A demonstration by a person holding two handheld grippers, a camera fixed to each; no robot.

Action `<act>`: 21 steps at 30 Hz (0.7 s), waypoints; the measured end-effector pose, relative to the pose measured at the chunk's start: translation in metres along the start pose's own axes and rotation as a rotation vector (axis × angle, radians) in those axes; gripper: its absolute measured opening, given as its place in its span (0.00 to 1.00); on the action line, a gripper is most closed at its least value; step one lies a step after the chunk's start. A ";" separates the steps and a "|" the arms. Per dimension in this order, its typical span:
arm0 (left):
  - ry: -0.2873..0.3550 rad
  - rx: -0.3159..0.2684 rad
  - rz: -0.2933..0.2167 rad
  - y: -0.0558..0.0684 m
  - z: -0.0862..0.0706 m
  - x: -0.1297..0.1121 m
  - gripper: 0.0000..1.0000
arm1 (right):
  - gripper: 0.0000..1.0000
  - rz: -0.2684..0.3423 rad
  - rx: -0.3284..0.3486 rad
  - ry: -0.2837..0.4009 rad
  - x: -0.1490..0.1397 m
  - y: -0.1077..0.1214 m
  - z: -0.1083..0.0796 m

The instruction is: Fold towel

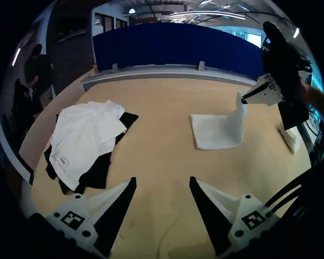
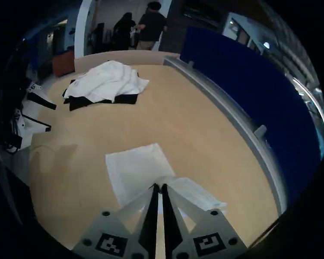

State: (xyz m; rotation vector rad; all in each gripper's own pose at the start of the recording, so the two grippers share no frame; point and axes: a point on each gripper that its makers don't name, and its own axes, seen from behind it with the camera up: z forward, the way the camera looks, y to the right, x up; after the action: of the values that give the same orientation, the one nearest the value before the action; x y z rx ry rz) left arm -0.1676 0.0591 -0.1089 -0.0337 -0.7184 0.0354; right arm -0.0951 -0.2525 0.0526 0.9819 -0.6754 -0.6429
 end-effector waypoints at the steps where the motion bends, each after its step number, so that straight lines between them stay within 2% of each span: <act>1: 0.002 0.002 -0.003 -0.001 -0.001 0.000 0.91 | 0.06 -0.009 0.009 -0.001 0.003 -0.004 0.004; 9: 0.013 0.020 -0.033 -0.007 -0.006 -0.004 0.91 | 0.06 -0.066 0.089 -0.024 0.016 -0.049 0.047; 15: 0.010 0.031 -0.052 -0.009 -0.006 -0.011 0.91 | 0.06 -0.053 0.153 -0.061 0.003 -0.086 0.085; 21: 0.002 0.027 -0.066 -0.008 -0.008 -0.017 0.91 | 0.06 -0.021 0.173 -0.096 -0.012 -0.103 0.100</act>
State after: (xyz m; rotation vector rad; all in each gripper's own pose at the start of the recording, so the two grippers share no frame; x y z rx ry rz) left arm -0.1745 0.0499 -0.1257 0.0157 -0.7168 -0.0183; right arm -0.1968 -0.3381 -0.0024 1.1243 -0.8169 -0.6614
